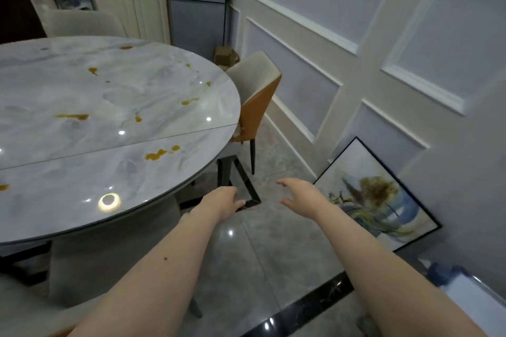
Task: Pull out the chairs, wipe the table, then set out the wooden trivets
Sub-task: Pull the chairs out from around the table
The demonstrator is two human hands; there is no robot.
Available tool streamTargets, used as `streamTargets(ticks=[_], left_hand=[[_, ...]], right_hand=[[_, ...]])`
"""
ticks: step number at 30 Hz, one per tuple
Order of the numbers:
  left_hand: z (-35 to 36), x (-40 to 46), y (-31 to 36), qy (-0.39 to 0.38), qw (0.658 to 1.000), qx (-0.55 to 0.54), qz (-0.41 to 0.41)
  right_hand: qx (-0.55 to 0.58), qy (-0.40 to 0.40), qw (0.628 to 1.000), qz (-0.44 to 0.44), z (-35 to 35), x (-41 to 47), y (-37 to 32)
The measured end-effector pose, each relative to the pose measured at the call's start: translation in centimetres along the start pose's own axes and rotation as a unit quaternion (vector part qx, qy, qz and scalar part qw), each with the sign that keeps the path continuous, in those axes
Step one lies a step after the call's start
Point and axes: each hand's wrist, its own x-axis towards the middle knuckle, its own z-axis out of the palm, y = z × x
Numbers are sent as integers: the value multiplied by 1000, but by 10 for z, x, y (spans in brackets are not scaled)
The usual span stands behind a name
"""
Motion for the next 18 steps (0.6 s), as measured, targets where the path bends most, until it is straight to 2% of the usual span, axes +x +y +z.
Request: streamTargets(ticks=[7,11,18], left_hand=[[-16,107,66,-4,1000,-8,-2],[-29,180,82,-10,1000,8,-3],[-83,326,107,24,1000,-9,-1]], right_hand=[[-2,-21,999,29,-40,74,103],[-14,-11,999,29,-60,133,141],[-30,-5,999,17,-119,260,188]])
